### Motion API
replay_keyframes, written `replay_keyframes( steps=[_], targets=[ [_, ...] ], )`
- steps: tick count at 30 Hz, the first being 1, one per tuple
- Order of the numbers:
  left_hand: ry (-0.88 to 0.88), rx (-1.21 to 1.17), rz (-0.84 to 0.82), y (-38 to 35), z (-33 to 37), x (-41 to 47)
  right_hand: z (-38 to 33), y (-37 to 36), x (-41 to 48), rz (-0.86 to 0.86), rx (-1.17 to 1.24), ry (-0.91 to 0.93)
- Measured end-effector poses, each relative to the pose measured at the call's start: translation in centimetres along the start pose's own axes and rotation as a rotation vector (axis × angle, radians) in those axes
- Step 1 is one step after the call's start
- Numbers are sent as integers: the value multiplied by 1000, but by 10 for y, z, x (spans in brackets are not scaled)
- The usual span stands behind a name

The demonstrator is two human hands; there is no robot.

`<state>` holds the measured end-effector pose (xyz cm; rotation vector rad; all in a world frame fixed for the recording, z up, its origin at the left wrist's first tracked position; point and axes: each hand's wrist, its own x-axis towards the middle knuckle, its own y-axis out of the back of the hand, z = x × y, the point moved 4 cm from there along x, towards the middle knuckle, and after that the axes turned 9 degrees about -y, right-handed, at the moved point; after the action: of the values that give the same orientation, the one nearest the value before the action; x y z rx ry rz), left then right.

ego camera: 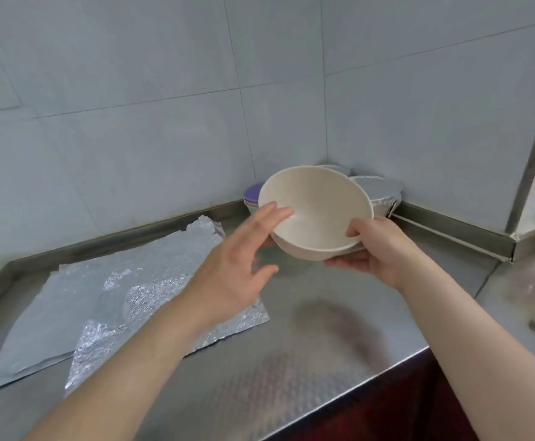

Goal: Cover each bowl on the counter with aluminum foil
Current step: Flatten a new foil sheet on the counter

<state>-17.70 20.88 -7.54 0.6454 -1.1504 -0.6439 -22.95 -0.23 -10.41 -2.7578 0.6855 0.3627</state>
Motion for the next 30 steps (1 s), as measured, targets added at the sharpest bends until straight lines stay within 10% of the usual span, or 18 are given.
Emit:
replay_keyframes(
  steps=[7, 18, 24, 30],
  targets=[
    [501, 282, -770, 12, -29, -118, 38, -5, -29, 117, -228, -180],
    [520, 566, -600, 12, -54, -123, 37, -1, -34, 224, -390, -124],
    [599, 735, -234, 36, -58, -122, 9, -24, -67, 614, -911, 551],
    [323, 789, 311, 87, 22, -54, 14, -112, -126, -461, -261, 144]
  ],
)
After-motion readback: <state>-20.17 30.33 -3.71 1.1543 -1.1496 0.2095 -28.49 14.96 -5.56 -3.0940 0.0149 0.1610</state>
